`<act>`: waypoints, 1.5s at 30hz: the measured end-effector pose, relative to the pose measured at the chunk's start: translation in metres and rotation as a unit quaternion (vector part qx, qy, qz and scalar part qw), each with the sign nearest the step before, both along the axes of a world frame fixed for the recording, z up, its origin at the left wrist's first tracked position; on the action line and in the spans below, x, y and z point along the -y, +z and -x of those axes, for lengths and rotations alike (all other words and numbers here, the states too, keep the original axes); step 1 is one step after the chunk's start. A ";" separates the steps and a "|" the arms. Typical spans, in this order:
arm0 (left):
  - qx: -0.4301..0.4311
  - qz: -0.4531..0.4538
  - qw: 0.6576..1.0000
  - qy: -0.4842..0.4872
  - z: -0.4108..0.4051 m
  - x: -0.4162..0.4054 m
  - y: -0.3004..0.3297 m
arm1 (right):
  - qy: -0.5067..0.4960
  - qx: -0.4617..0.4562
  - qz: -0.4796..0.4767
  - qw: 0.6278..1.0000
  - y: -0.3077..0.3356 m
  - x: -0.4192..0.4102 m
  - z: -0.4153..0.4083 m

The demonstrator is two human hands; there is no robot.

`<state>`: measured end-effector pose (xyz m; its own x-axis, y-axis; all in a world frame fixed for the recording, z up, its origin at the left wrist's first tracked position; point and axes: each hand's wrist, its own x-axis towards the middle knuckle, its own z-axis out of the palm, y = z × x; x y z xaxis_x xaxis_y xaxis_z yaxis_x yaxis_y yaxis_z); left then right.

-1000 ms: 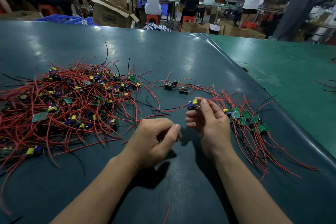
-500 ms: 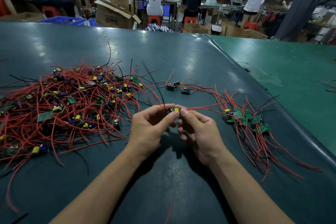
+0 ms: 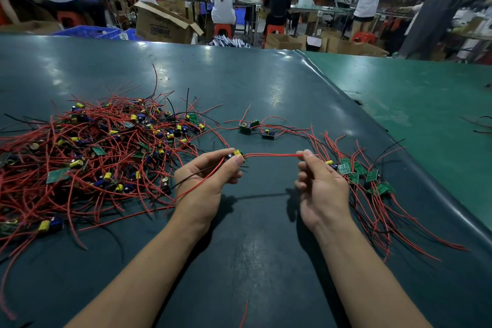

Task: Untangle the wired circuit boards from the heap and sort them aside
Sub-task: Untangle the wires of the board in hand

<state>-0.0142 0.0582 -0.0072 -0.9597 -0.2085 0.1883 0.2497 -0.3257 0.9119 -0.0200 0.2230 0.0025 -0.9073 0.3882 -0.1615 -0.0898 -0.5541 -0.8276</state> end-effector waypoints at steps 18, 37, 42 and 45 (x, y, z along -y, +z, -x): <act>0.061 -0.145 0.987 -0.040 0.003 0.009 0.006 | 0.089 0.033 0.118 0.988 -0.001 -0.006 0.002; 0.053 -0.184 0.980 -0.049 0.005 0.020 0.015 | 0.136 -0.022 -0.439 0.888 -0.016 0.019 -0.012; 0.051 -0.072 0.994 -0.070 0.003 0.011 0.007 | 0.192 -0.104 -0.384 0.897 -0.013 0.024 -0.018; 0.064 0.098 0.988 -0.096 -0.003 0.006 0.004 | 0.268 -0.090 -0.291 0.914 -0.010 0.025 -0.022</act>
